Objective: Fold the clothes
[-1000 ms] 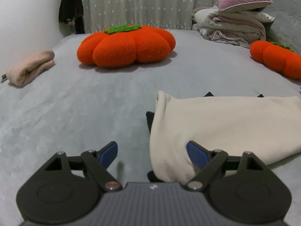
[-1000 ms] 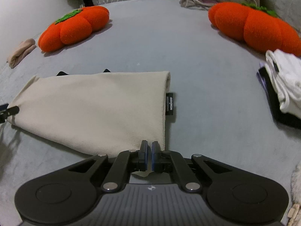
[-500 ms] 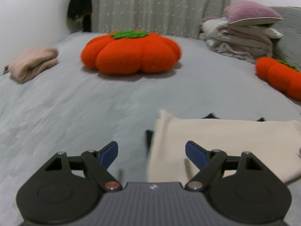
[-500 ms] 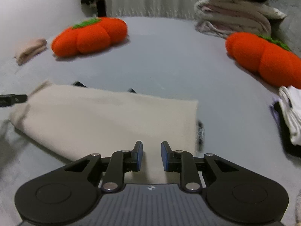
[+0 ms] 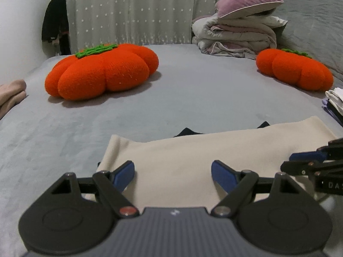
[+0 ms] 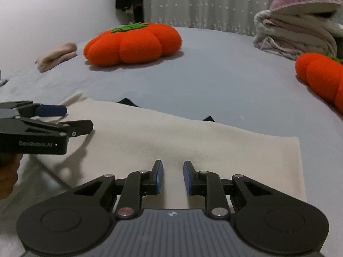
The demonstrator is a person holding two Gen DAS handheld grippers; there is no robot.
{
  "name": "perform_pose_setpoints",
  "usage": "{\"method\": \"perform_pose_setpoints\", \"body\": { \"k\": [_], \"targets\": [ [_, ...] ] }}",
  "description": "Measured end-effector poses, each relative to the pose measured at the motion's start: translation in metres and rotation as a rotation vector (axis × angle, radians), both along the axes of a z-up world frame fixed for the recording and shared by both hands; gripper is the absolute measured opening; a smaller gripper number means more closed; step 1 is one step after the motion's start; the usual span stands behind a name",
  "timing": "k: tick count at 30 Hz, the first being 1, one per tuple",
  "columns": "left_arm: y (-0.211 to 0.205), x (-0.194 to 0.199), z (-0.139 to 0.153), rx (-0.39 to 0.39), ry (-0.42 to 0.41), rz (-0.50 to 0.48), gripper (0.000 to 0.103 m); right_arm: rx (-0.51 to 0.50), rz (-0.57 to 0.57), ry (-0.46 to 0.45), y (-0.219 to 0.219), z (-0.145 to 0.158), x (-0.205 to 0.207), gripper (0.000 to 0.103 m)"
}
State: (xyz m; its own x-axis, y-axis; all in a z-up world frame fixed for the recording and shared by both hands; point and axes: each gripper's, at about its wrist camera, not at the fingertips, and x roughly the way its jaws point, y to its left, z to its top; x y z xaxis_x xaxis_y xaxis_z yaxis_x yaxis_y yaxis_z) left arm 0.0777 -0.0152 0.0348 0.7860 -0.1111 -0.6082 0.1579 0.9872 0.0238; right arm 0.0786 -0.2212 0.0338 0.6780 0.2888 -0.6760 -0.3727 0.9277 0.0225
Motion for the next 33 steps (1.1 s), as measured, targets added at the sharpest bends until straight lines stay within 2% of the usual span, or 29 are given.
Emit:
{"method": "perform_pose_setpoints", "body": {
  "k": [11,21,26,31,33],
  "targets": [
    [-0.012,0.022,-0.012,0.049,0.042,0.008,0.087,0.007,-0.014,-0.001,0.01,-0.001,0.024,0.021],
    [-0.007,0.025,-0.015,0.034,0.069,0.014,0.091,0.036,-0.105,-0.003,0.022,-0.003,0.047,0.022],
    [-0.006,0.025,-0.014,0.026,0.075,0.016,0.091,-0.015,-0.112,-0.023,0.034,-0.007,0.048,0.023],
    [0.002,0.029,-0.01,-0.006,0.088,0.039,0.091,0.099,-0.101,-0.023,0.031,-0.002,0.048,0.023],
    [0.007,0.031,-0.009,-0.012,0.092,0.06,0.091,0.063,-0.088,-0.025,0.036,-0.008,0.047,0.022]
  ]
}}
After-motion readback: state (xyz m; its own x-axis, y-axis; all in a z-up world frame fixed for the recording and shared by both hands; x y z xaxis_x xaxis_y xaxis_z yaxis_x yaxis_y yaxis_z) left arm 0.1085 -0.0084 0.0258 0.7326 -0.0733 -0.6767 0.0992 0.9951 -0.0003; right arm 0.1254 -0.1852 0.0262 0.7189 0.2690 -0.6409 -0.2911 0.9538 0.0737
